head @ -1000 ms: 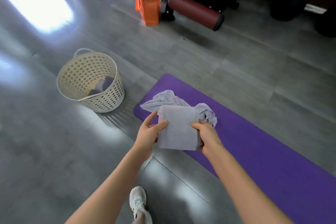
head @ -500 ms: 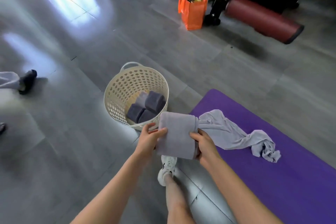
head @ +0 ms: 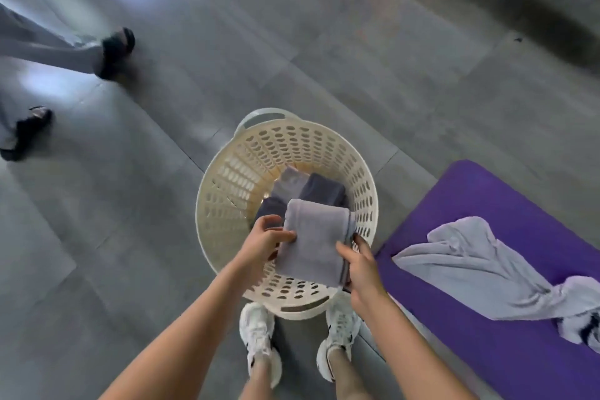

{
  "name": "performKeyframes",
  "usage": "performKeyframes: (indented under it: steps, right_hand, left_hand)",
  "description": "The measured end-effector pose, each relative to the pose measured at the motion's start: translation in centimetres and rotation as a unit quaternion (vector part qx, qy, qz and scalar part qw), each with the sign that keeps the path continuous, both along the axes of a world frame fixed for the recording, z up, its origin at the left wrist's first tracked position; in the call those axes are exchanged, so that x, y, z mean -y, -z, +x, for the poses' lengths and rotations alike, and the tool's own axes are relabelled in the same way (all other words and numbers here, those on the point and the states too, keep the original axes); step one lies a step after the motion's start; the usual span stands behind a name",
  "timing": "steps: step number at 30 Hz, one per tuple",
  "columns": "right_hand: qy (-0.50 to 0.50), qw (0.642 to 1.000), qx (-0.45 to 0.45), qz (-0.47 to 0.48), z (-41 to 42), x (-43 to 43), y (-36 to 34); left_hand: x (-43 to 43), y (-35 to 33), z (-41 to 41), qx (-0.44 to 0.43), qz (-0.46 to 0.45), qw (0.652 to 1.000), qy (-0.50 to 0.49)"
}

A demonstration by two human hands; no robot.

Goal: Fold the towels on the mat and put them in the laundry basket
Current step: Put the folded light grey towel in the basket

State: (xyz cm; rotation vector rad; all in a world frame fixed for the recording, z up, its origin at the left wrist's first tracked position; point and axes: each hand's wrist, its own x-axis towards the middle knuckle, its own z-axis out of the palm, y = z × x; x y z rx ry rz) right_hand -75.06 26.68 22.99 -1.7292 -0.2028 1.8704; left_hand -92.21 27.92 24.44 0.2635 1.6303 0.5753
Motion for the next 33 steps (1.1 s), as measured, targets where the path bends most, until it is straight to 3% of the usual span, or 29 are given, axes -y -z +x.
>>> performKeyframes:
  steps: [10, 16, 20, 25, 30, 33]
  right_hand:
    - [0.013, 0.987, 0.125, -0.095, -6.7, -0.8, 19.2]
    - [0.03, 0.977, 0.164, -0.133, -9.1, -1.1, 28.0]
    - [-0.001, 0.962, 0.217, -0.167, -9.9, -1.2, 31.7]
    - [-0.05, 0.947, 0.261, -0.181, -9.9, -0.9, 34.1]
    - [-0.065, 0.946, 0.251, -0.195, -9.5, -1.8, 33.1]
    - [-0.082, 0.944, 0.24, -0.213, -8.9, -2.5, 30.6]
  left_hand:
    - [-3.5, 22.4, -4.5, -0.022, -0.069, 0.989, 0.131]
    - [-4.0, 29.9, -5.2, -0.013, -0.08, 0.988, 0.13]
    - [-3.4, 34.6, -5.4, -0.042, -0.086, 0.976, 0.196]
    - [-2.9, 36.5, -4.9, -0.102, -0.06, 0.96, 0.252]
    - [-3.1, 37.2, -5.1, -0.157, -0.083, 0.952, 0.248]
    - [-3.7, 35.0, -5.0, -0.219, -0.108, 0.922, 0.302]
